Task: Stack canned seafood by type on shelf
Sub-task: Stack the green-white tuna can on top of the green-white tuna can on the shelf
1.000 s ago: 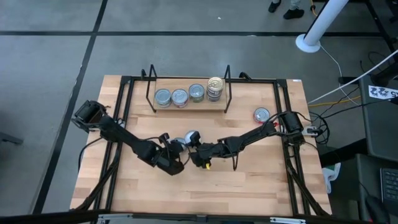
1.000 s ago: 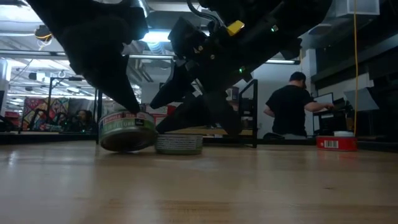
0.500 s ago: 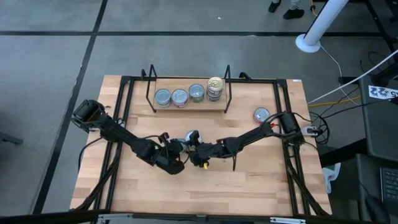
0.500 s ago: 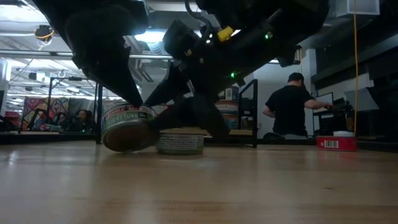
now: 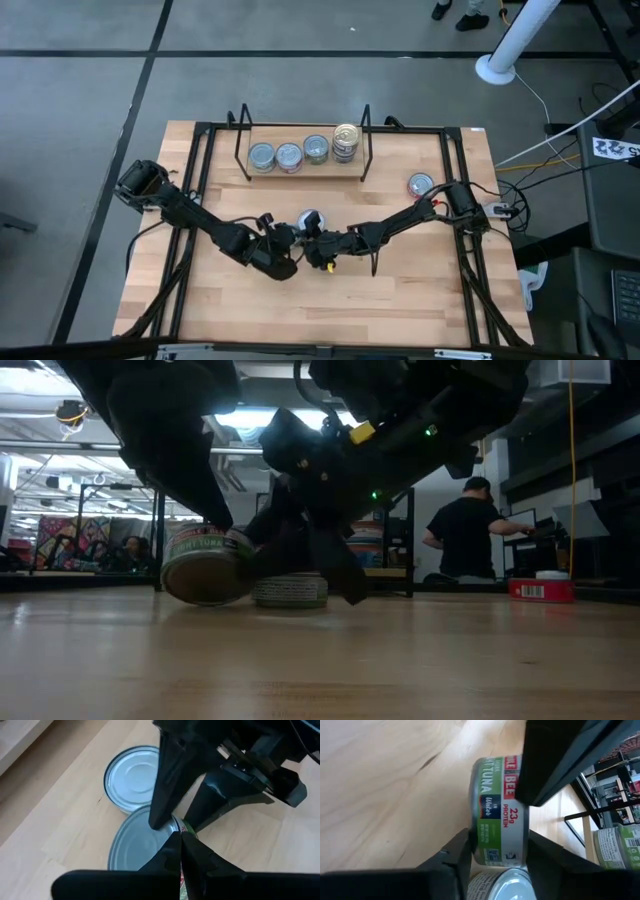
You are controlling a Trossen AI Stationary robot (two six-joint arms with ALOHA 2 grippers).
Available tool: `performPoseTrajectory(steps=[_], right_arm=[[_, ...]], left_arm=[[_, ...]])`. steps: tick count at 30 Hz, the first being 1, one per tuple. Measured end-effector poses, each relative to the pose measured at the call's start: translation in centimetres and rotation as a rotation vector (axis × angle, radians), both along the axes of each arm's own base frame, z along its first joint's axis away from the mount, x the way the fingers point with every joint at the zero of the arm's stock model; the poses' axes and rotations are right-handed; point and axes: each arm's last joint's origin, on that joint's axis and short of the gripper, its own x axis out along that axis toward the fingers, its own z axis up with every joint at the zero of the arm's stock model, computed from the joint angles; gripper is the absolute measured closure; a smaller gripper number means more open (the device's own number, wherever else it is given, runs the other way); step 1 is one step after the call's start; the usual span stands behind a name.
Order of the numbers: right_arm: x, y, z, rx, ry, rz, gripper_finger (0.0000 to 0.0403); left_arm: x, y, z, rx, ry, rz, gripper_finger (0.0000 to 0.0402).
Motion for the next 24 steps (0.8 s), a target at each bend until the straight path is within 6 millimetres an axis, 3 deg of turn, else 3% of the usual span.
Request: performPoseTrajectory(steps=[3, 7, 18, 24], right_arm=[[0.0, 0.0, 0.0, -0.003, 0.004, 0.000, 0.0280], [0.0, 0.0, 0.0, -0.002, 0.004, 0.001, 0.0280], [-0.1, -0.1, -0.1, -0.010, 0.006, -0.022, 0.0275], [-0.1, -0.1, -0.1, 0.014, 0.001, -0.036, 0.0277]], left_arm=[[0.1, -0.1, 0.0, -0.005, 0.009, -0.027, 0.0401], [0.2, -0.2, 0.1, 0.010, 0.021, -0.074, 0.0387], [1.1, -0.8, 1.7, 0.049, 0.011, -0.171, 0.0233], [0.8, -1.0, 1.7, 0.098, 0.071, -0.265, 0.0176]])
